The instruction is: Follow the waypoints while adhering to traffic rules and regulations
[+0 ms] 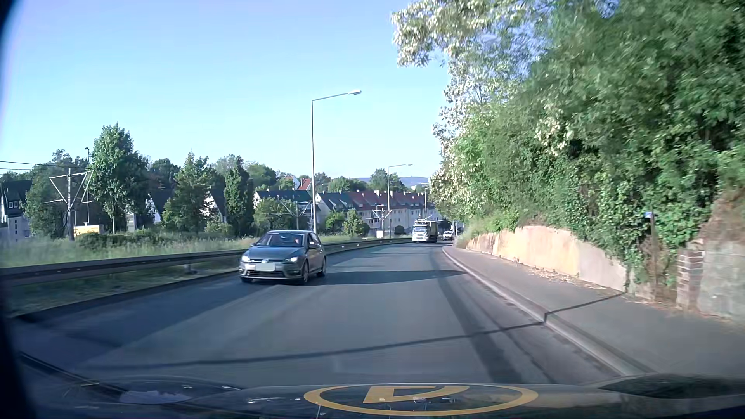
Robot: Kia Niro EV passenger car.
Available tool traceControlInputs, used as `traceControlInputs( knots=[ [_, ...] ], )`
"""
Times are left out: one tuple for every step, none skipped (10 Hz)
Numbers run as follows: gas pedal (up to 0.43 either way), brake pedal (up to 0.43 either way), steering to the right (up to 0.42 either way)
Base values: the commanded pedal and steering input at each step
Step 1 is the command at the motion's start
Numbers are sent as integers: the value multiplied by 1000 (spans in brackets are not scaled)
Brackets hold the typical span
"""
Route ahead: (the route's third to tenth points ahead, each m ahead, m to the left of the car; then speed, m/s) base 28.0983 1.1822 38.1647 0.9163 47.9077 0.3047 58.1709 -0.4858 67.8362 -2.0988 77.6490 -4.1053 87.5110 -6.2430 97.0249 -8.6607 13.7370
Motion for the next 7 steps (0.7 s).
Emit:
traceControlInputs(
  knots=[
    [39, 0, 5],
    [39, 0, 5],
    [39, 0, 5],
    [39, 0, 5],
    [39, 0, 5],
    [39, 0, 6],
    [39, 0, 6]
  ],
)
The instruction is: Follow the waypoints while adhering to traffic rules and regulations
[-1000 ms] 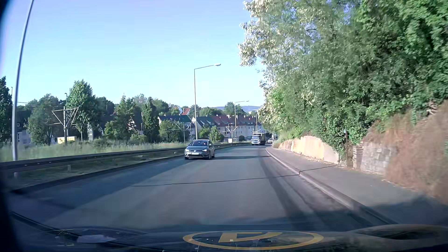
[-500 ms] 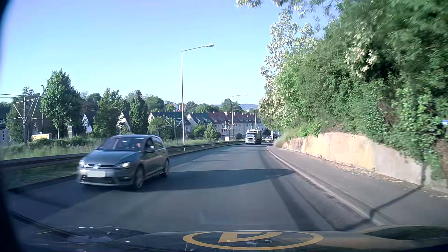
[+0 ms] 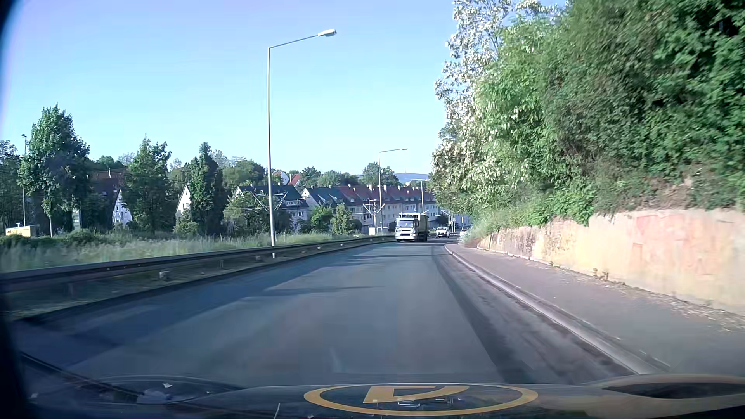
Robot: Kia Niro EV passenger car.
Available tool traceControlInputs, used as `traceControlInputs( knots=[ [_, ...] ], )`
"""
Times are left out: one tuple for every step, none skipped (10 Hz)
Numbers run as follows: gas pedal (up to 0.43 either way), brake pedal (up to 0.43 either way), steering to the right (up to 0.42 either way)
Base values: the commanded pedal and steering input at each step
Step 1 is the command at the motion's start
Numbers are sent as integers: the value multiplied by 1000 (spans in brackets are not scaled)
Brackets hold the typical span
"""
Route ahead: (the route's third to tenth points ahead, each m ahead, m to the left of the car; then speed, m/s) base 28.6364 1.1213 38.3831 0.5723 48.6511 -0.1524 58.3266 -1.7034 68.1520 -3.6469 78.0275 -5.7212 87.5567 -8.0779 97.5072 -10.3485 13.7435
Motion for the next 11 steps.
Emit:
traceControlInputs(
  knots=[
    [20, 0, 6],
    [0, 0, 6],
    [0, 0, 6],
    [0, 0, 8],
    [0, 0, 10],
    [0, 0, 11],
    [0, 0, 13],
    [0, 0, 13],
    [0, 55, 13],
    [0, 152, 13],
    [0, 195, 12]
  ],
)
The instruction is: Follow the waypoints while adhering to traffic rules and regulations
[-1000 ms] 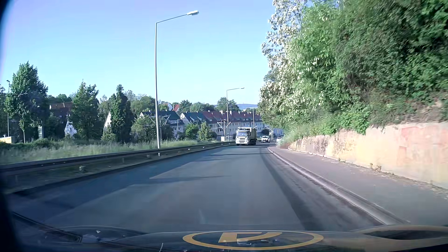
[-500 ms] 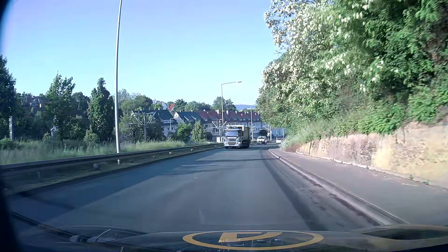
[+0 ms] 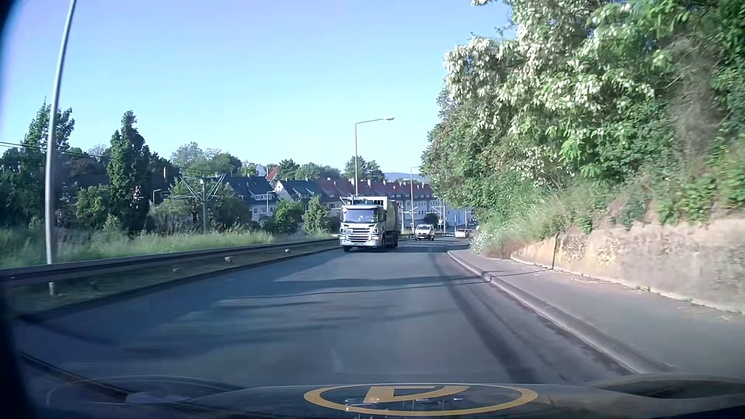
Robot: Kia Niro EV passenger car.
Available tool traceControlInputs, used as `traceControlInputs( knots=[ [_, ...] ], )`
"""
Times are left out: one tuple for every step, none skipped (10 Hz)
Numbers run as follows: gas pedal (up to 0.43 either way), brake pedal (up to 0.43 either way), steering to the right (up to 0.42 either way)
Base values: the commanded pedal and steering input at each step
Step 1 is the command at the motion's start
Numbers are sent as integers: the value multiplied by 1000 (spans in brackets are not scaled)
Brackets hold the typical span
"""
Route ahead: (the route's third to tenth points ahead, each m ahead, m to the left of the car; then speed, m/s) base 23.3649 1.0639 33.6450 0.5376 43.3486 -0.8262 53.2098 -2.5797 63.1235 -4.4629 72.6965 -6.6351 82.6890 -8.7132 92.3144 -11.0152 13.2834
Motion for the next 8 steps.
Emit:
traceControlInputs(
  knots=[
    [0, 207, 11],
    [0, 207, 11],
    [0, 213, 10],
    [0, 213, 10],
    [0, 213, 11],
    [0, 207, 10],
    [0, 207, 10],
    [0, 207, 10]
  ],
)
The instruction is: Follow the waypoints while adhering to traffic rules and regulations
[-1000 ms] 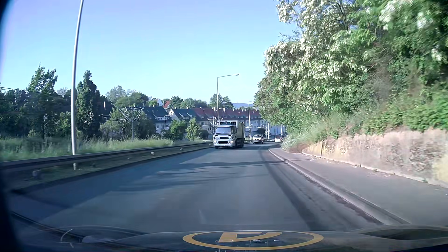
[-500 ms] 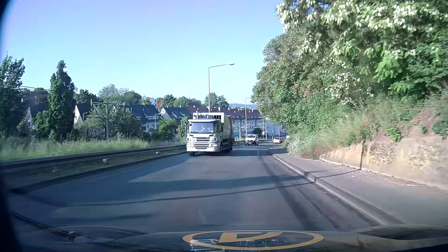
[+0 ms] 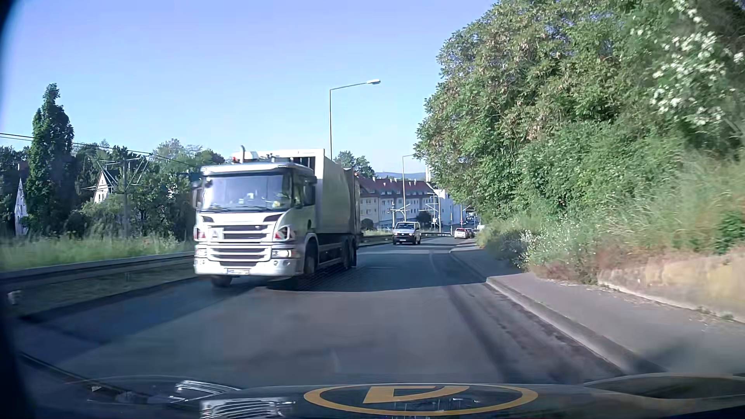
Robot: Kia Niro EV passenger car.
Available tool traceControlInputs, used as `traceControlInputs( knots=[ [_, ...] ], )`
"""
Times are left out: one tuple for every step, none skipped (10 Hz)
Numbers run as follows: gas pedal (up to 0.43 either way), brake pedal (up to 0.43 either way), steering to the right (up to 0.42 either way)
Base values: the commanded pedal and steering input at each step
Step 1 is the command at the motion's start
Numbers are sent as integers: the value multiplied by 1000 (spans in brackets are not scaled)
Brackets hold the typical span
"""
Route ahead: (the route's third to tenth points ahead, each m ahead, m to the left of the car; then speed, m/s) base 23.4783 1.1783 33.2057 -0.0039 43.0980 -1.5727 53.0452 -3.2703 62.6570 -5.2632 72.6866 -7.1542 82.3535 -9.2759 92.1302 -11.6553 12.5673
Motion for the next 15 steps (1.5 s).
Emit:
traceControlInputs(
  knots=[
    [0, 207, 11],
    [0, 207, 11],
    [0, 201, 12],
    [0, 201, 12],
    [0, 195, 12],
    [0, 159, 12],
    [0, 159, 12],
    [0, 152, 12],
    [0, 152, 12],
    [0, 152, 12],
    [0, 159, 12],
    [0, 159, 13],
    [0, 152, 13],
    [0, 140, 17],
    [0, 134, 21]
  ],
)
